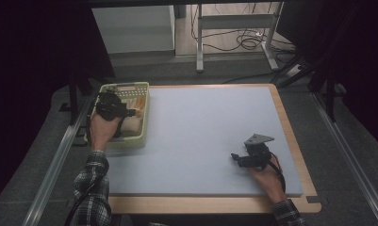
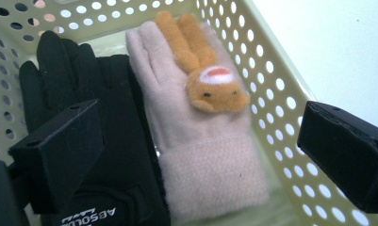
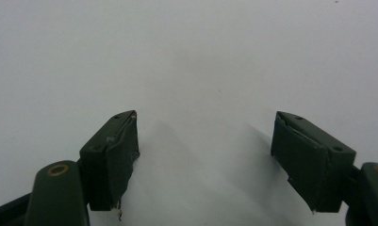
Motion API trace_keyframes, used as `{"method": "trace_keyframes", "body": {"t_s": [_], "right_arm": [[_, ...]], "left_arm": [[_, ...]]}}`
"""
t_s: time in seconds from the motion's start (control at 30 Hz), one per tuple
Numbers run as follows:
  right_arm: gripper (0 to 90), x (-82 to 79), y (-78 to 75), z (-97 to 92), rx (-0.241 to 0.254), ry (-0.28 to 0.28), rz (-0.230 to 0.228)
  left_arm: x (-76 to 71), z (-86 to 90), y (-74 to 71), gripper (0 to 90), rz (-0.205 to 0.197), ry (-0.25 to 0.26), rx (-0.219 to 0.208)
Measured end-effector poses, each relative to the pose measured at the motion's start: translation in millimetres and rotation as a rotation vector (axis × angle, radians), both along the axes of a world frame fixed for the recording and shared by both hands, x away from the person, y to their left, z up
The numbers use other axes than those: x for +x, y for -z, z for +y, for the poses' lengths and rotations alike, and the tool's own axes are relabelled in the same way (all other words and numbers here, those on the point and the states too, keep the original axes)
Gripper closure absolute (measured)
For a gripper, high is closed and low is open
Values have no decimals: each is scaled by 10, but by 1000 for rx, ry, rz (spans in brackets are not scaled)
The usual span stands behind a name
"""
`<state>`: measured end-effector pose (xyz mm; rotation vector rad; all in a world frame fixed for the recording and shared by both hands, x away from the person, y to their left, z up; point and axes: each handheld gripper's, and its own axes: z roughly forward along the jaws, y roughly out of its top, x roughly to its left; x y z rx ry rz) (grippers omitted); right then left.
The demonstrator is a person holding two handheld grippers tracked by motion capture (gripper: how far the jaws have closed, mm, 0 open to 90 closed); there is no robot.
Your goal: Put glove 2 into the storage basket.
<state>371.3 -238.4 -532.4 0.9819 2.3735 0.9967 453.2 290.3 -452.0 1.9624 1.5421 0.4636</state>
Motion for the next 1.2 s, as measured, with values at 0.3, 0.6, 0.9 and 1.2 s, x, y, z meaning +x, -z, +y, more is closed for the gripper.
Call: {"method": "trace_keyframes", "body": {"t_s": [0.3,0.6,0.9,1.2], "right_arm": [[231,-3,0,2,-4,0,-5],[230,-5,1,4,-5,1,-7],[229,-7,0,6,-6,2,-8],[228,-8,0,6,-8,2,-11]], "left_arm": [[-131,54,-5,19,-25,21,10],[-271,55,-31,21,-64,54,6],[-378,32,-33,21,-87,79,5],[-493,8,-44,26,-110,112,-7]]}}
